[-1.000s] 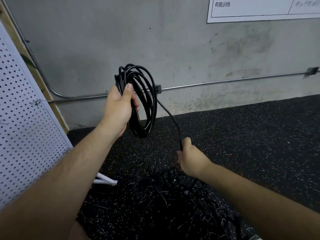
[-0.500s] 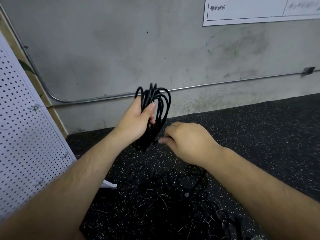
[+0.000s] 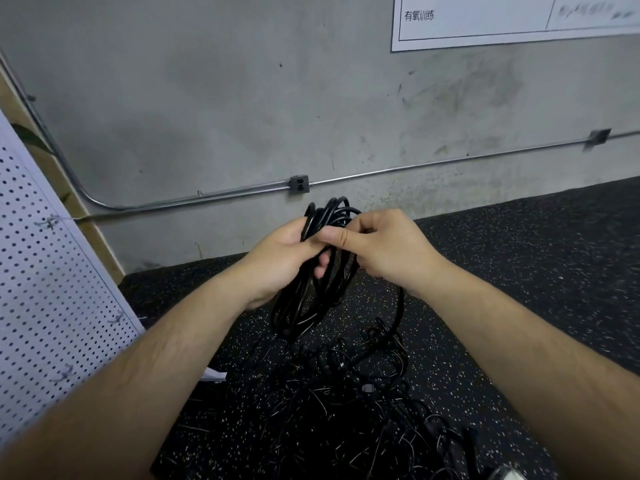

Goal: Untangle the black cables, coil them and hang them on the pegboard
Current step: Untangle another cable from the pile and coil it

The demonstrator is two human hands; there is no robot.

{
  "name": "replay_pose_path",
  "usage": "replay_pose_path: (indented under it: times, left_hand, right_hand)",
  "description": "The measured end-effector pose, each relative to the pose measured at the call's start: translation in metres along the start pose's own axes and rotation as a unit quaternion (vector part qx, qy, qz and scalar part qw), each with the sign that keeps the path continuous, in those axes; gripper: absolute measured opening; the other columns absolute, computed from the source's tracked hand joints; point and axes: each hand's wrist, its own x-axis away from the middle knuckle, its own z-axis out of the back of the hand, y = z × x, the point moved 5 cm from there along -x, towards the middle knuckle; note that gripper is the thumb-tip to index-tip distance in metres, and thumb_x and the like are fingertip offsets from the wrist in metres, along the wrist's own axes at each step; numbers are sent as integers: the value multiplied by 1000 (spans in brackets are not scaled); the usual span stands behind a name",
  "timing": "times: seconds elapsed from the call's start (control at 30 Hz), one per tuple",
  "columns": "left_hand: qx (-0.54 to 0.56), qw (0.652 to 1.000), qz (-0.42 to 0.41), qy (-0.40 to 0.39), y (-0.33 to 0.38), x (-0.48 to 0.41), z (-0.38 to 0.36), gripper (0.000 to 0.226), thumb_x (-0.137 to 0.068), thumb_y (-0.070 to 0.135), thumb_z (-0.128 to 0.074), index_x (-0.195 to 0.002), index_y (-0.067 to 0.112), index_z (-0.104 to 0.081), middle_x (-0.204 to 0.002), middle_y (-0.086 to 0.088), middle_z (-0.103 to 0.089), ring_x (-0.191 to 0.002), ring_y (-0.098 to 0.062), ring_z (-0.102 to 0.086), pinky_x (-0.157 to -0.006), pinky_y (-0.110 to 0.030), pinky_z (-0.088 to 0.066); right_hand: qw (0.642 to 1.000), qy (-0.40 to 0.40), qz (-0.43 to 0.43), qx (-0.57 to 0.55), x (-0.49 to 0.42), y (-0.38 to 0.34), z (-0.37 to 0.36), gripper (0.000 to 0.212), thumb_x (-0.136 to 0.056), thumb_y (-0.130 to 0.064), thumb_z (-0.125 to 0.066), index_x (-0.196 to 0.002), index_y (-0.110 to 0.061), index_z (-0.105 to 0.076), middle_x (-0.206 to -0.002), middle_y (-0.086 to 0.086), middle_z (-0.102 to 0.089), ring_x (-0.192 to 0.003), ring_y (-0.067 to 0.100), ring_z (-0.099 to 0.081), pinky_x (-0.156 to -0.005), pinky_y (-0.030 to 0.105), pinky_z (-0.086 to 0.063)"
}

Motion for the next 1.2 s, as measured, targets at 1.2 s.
replay_pose_path:
  times: [1.2]
  left_hand:
    - [214,975,49,18,6,3,12,20,-95,26,-54,-103,7,-57,-77,-3,-66,-58,-15,-56,-59,-32,-55]
  right_hand:
    - [959,171,97,203,4,26,-1,14,-108,-31,-45,-100,-20,-46,-71,-6,-58,-58,9,-54,-49,29,-37]
